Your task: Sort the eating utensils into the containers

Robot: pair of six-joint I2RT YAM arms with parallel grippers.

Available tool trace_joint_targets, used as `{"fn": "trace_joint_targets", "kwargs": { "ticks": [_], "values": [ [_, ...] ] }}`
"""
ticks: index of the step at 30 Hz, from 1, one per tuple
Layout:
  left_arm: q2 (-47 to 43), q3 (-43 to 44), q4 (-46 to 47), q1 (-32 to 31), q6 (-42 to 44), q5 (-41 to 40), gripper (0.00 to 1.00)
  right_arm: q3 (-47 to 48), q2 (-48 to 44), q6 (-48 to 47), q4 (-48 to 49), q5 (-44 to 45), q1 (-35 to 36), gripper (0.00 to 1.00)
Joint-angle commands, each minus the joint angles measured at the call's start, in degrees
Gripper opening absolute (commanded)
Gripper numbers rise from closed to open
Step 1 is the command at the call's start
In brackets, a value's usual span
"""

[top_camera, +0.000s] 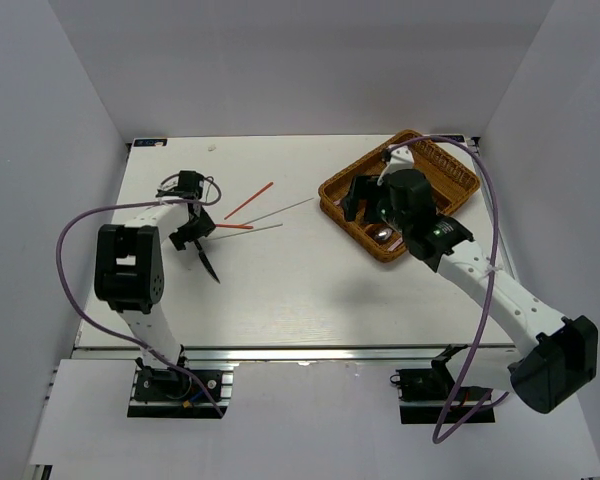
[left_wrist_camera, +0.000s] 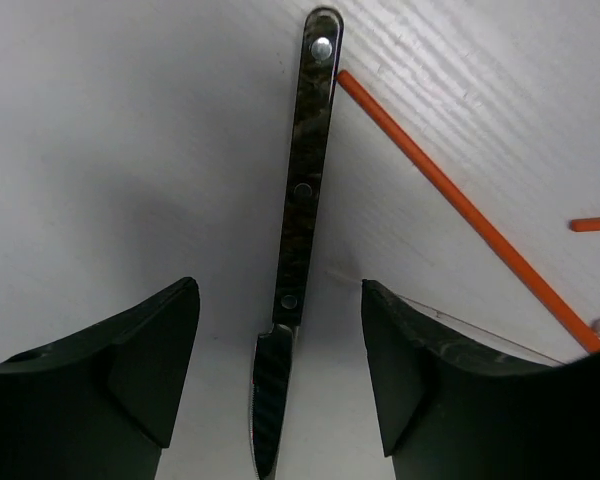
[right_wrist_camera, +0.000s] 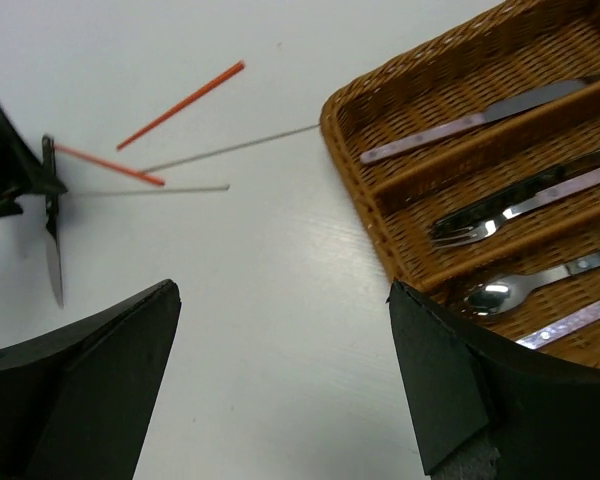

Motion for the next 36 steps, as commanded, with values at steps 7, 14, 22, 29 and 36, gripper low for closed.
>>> {"fn": "trace_joint_targets", "kwargs": {
  "ticks": [7, 14, 22, 29, 36],
  "values": [
    [2.4, 4.4, 1.6, 2.8, 0.5, 2.8, 0.61, -5.7, 0.8, -1.9, 1.7, -13.8, 0.4, 0.89],
    [4.5, 4.9, 1.1, 3.7, 0.1, 2.0, 0.54, -6.5, 1.4, -1.9, 2.0, -14.4, 1.0, 0.89],
    [7.7, 3.7, 1.2, 3.9, -0.5, 3.0, 0.36, -6.5, 0.1, -1.9, 2.3, -15.8, 2.0, 0.89],
    [2.1, -4.6, 3.3, 4.3, -3.7, 0.5, 0.0, -7.0, -1.7, -2.3, 1.7, -13.8, 3.0, 0.89],
    [-15.6, -14.8, 5.5, 4.3, -5.1, -1.8, 0.0, -12.1, -4.4, 0.5, 14.9, -28.3, 3.0, 0.89]
  ]
}}
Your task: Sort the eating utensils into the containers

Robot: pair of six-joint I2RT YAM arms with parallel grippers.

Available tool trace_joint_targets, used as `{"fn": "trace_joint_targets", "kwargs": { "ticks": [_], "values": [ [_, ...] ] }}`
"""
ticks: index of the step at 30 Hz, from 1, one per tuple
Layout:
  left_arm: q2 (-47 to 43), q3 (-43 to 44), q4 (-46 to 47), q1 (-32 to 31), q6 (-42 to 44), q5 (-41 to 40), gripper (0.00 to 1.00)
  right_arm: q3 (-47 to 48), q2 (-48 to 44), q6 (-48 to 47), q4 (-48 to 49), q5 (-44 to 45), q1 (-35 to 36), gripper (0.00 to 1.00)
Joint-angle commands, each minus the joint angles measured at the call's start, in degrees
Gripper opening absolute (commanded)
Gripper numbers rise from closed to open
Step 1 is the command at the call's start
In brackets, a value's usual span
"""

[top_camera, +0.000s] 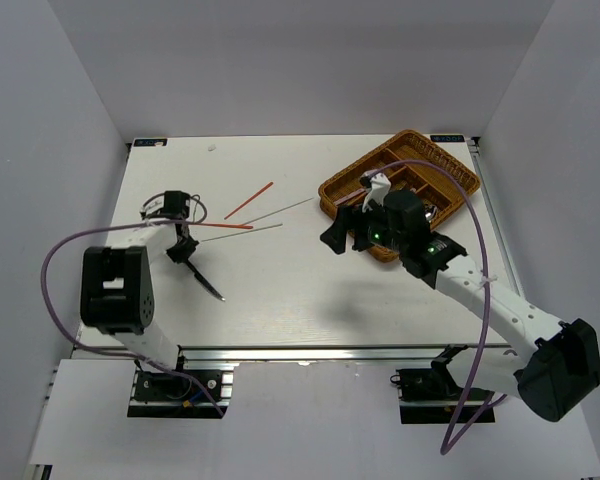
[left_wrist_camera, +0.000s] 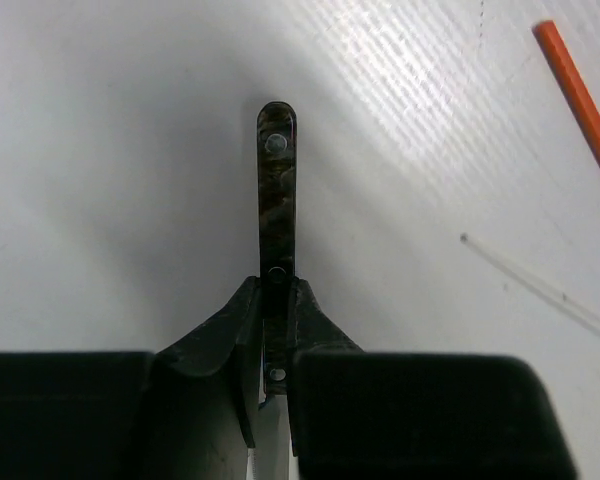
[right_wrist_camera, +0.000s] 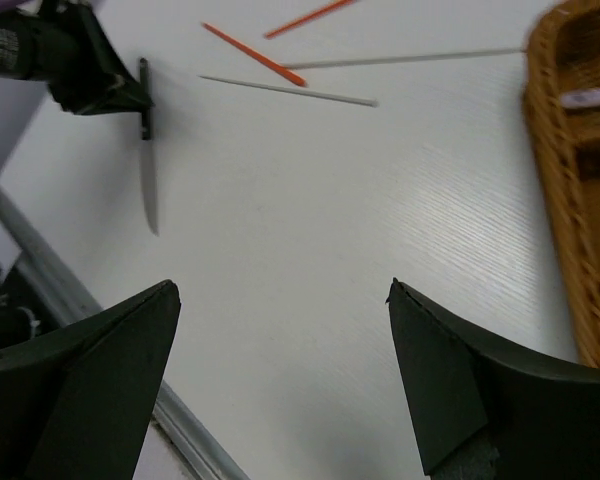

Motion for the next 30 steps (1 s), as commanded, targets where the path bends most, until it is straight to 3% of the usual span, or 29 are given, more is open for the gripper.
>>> {"fn": "trace_joint_targets", "kwargs": {
  "ticks": [1, 4, 8, 12, 18, 21, 30],
  "values": [
    [-13.4, -3.5, 0.6, 0.3, -0.5, -1.1, 0.0, -6.1, -3.2, 2.8, 18.1, -14.9, 0.3, 0.89],
    [-21.5, -7.1, 3.5, 0.3, 1.8, 4.6, 0.0, -7.9, -2.1, 9.7, 24.5, -21.3, 1.0, 0.89],
    [-34.9, -10.5, 4.0, -0.5, 2.5, 12.2, 0.0, -6.3, 1.2, 11.2, 26.0, -17.1, 5.6, 0.84],
    [-42.8, -13.1, 7.5, -1.4, 1.1, 27.9, 0.0, -4.7, 7.3, 12.8, 29.7, -12.9, 11.2, 0.76],
    [-47.6, -13.8, 10.7, -4.1, 0.4, 36.6, 0.0, 4.7, 18.1, 14.0, 28.8, -2.1, 17.7, 0.61],
    [-47.6, -14.7, 11.2, -4.4, 0.3, 39.6, 0.0, 9.9, 22.8, 13.1, 29.3, 0.5, 20.2, 0.6],
    [-47.7, -14.3, 11.5, -5.1, 0.5, 42.9, 0.0, 19.8, 32.3, 14.8, 28.0, -3.0, 21.1, 0.58]
  ]
}}
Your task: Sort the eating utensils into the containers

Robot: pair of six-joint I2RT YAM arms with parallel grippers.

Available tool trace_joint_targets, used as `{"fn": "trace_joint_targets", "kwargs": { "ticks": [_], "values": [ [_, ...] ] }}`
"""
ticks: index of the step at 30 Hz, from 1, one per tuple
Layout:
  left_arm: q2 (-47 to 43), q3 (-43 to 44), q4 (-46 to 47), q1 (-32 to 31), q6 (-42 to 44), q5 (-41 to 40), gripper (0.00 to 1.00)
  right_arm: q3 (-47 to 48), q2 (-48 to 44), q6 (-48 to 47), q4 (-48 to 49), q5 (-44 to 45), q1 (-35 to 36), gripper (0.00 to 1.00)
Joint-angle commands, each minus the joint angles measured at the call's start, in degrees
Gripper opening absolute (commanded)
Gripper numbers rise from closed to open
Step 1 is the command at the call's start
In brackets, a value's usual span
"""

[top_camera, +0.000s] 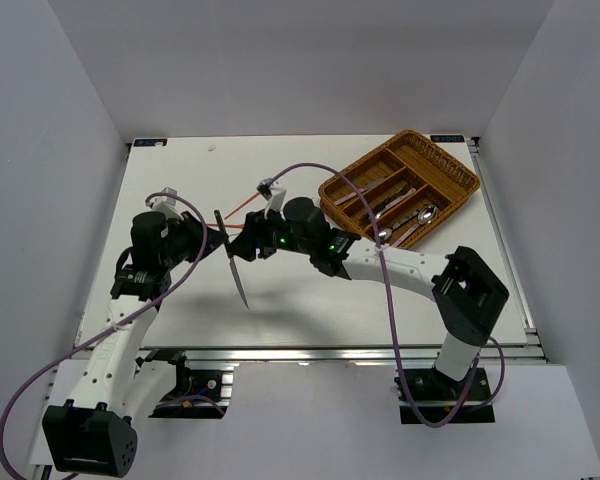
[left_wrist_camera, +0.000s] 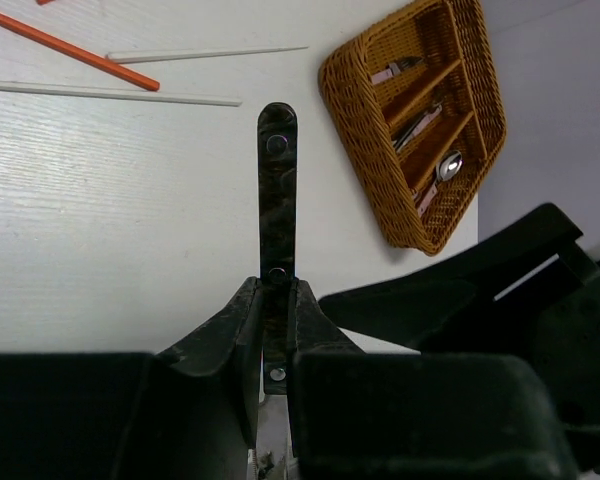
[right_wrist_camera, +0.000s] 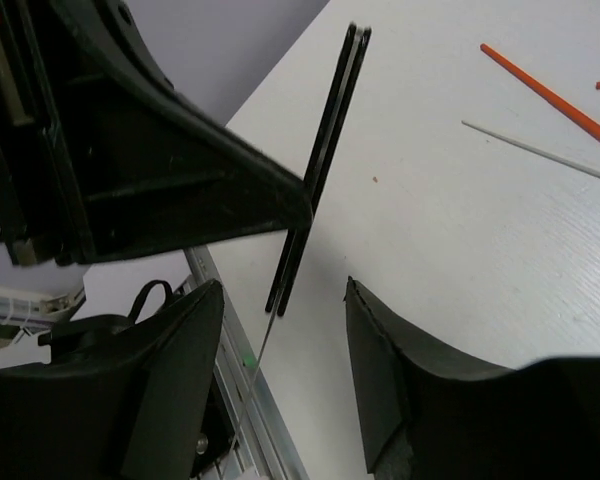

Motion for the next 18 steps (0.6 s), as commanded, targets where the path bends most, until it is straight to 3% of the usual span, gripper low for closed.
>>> {"fn": "trace_joint_targets", "kwargs": {
  "ticks": [1, 5, 10, 11, 13, 14, 15, 16, 18],
  "values": [
    [-1.0, 1.0, 2.0, -0.2, -0.1, 3.3, 0.0, 4.5, 2.2, 0.8, 1.5, -0.6, 0.1, 0.56],
    [-1.2, 1.1, 2.8, -0.3, -0.8, 4.1, 0.0, 6.7, 4.5, 0.9, 0.4, -1.9, 0.2, 0.51],
    [-1.1, 0.6, 4.6, -0.3, -2.0, 5.2, 0.0, 9.0, 6.3, 0.8, -0.6, -3.1, 0.6, 0.38],
    [-1.1, 0.6, 4.7, -0.3, -2.1, 5.2, 0.0, 9.4, 6.8, 0.6, -0.7, -3.2, 0.6, 0.33],
    [-1.0, 0.8, 4.7, -0.3, -1.9, 5.2, 0.02, 10.0, 7.1, 0.4, -0.9, -3.2, 0.6, 0.04],
    [-1.0, 1.1, 4.3, -0.3, -1.5, 4.8, 0.19, 10.0, 6.9, 0.5, -1.2, -2.8, 0.3, 0.0],
    [-0.9, 2.4, 2.0, -0.3, -0.9, 3.9, 0.42, 9.7, 6.7, 0.8, -1.5, -1.4, 0.1, 0.0],
    [-0.9, 3.5, -0.1, -0.3, 1.1, 1.9, 0.98, 9.2, 6.4, 2.0, -2.0, -0.7, -0.6, 0.0],
    [-0.7, 8.6, -8.1, -0.3, 4.0, -6.2, 0.98, 8.2, 5.2, 4.9, -3.3, 2.2, -3.7, 0.0]
  ]
}}
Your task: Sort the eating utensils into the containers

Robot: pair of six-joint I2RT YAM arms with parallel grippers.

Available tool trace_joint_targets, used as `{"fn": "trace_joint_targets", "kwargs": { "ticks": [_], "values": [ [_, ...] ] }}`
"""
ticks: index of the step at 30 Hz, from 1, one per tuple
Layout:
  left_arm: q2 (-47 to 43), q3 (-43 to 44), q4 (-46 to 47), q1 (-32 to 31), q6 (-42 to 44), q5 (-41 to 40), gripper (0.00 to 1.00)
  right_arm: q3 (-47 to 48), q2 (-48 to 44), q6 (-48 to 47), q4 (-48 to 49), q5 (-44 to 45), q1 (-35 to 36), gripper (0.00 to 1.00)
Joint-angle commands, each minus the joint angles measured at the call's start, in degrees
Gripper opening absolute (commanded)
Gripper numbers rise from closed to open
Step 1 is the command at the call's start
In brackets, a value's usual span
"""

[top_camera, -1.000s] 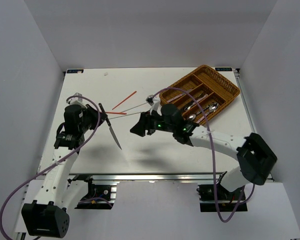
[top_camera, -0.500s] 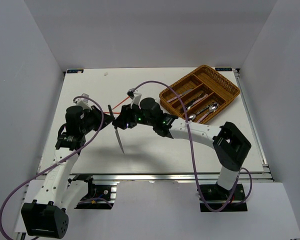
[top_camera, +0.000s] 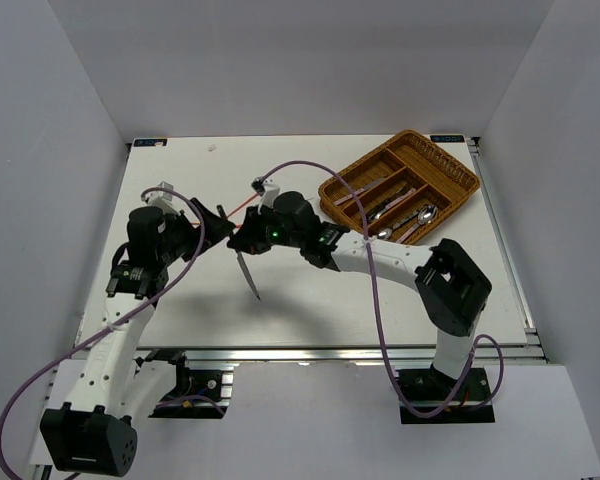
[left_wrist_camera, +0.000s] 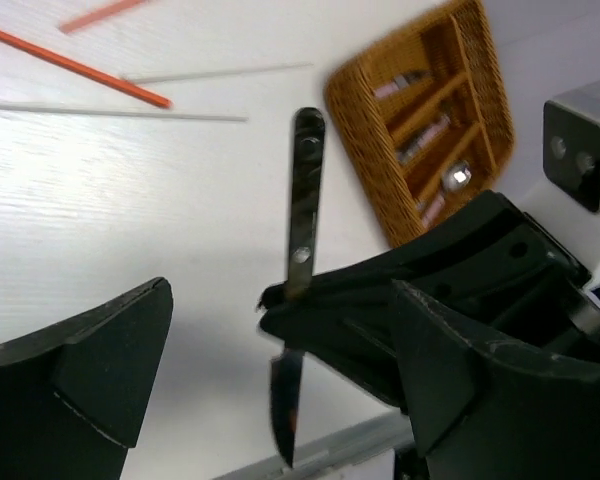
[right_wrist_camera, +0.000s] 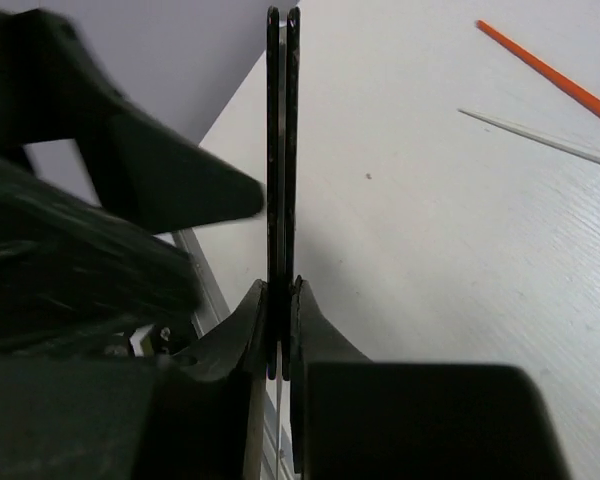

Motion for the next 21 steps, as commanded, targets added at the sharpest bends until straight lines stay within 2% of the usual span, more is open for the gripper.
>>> {"fn": "trace_joint_targets", "kwargs": {
  "ticks": [1, 3, 4, 5, 8, 10, 12, 14, 17, 21],
  "values": [
    [-0.7, 8.4, -10.3, -0.3, 6.4, -10.2, 0.98, -1.4, -2.4, 6.7, -1.3, 5.0, -4.4, 0.0],
    [-1.0, 12.4, -16.9, -0.3, 8.7, -24.0, 0.98, -4.8, -5.6, 11.0, -1.4, 9.8, -10.3, 0.0],
    [-2.2, 12.9, -18.3, -0.3, 11.2, -28.3, 0.98, -8.0, -6.7, 13.2, -1.4, 11.0, -12.5, 0.0],
    [-3.0, 12.7, -19.0, -0.3, 12.4, -36.0, 0.98, -9.1, -8.0, 16.9, -1.5, 14.2, -17.2, 0.0],
    [-7.0, 9.0, -19.2, -0.3, 16.4, -44.0, 0.98, -8.5, -7.5, 22.2, -5.7, 19.9, -26.3, 0.0],
    [-9.4, 4.5, -16.1, -0.5, 15.5, -43.5, 0.98, -6.0, -6.0, 24.6, -8.9, 22.9, -30.4, 0.0],
    [-11.7, 3.9, -14.6, -0.5, 15.9, -40.4, 0.98, -1.1, -2.5, 26.5, -11.7, 25.6, -35.2, 0.0],
    [-13.0, 3.0, -14.1, -0.5, 15.7, -41.6, 0.98, 6.2, 2.6, 26.5, -13.4, 25.1, -38.9, 0.0],
    [-13.9, 2.8, -14.0, -0.5, 15.5, -41.7, 0.98, 14.7, 10.2, 26.9, -20.1, 24.5, -42.1, 0.0],
    [-13.1, 2.7, -13.7, -0.6, 15.6, -41.0, 0.98, 21.1, 15.7, 27.5, -20.4, 22.7, -44.1, 0.0]
  ]
}}
